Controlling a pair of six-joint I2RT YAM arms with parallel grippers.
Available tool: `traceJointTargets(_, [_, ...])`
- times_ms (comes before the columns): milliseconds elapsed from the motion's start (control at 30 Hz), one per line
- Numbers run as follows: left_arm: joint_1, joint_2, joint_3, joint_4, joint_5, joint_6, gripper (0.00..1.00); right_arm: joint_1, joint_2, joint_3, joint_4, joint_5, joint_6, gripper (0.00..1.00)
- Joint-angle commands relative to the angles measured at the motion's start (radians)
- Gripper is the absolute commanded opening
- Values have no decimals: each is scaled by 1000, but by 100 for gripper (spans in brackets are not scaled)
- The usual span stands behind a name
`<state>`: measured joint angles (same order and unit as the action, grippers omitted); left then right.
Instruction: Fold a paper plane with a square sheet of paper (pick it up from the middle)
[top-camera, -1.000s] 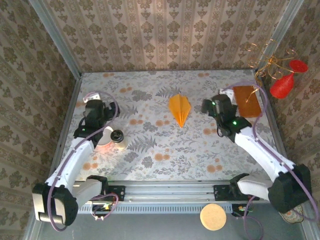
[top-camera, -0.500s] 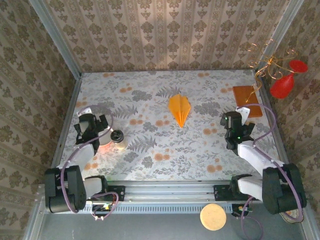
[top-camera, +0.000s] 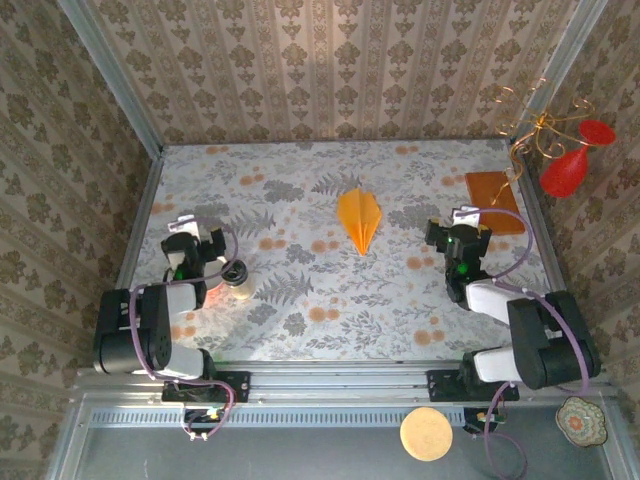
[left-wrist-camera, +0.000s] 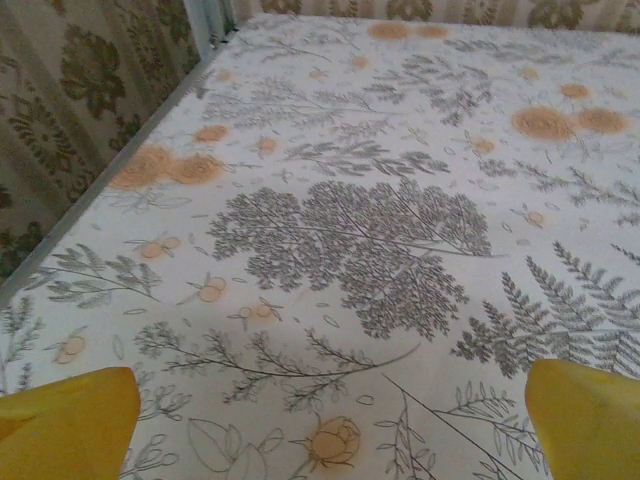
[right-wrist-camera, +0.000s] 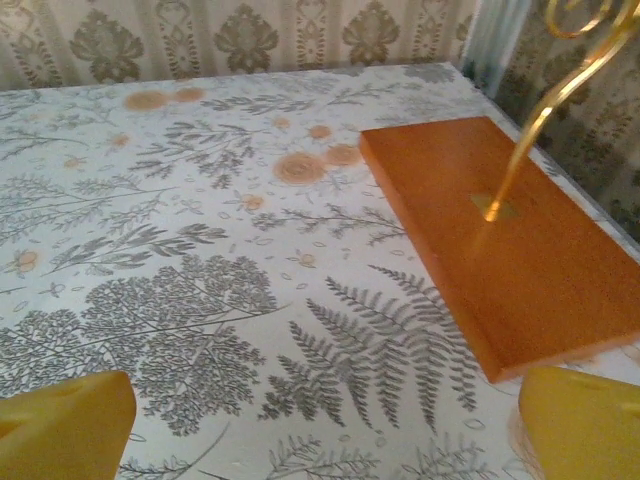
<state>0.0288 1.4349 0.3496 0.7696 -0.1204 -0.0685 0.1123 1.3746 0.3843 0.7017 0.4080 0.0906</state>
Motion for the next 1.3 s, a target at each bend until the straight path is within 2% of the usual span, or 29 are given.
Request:
traceJointTargets(0, [-24,26,53,35,-12,52,100,-13,102,0,171,-60,-54,100])
traceJointTargets(67, [-38,41,73,9,-26,64,100,-27,96,30,95,-90,-40,100])
traceJointTargets(133, [-59,78,68,68,-49,92,100,-39,101,31,99,-109,-34,100])
traceJointTargets(267, [-67,86,49,94,-58,87,100,-45,121,14,140,-139,-38,100])
traceJointTargets(333, [-66,110,35,140,-52,95,100,-46,172,-6,242,-129,-45,100])
traceJointTargets(367, [-69,119,29,175,-56,103,100,-46,155,-4,203,-129,-36,100])
traceJointTargets(433, [-68,109,36,138,-53,94,100,-48,163,1,213,-123,-32,100])
traceJointTargets(1267, [-67,114,41,141,-47,98,100,-59,158,11,176,-139,-23,100])
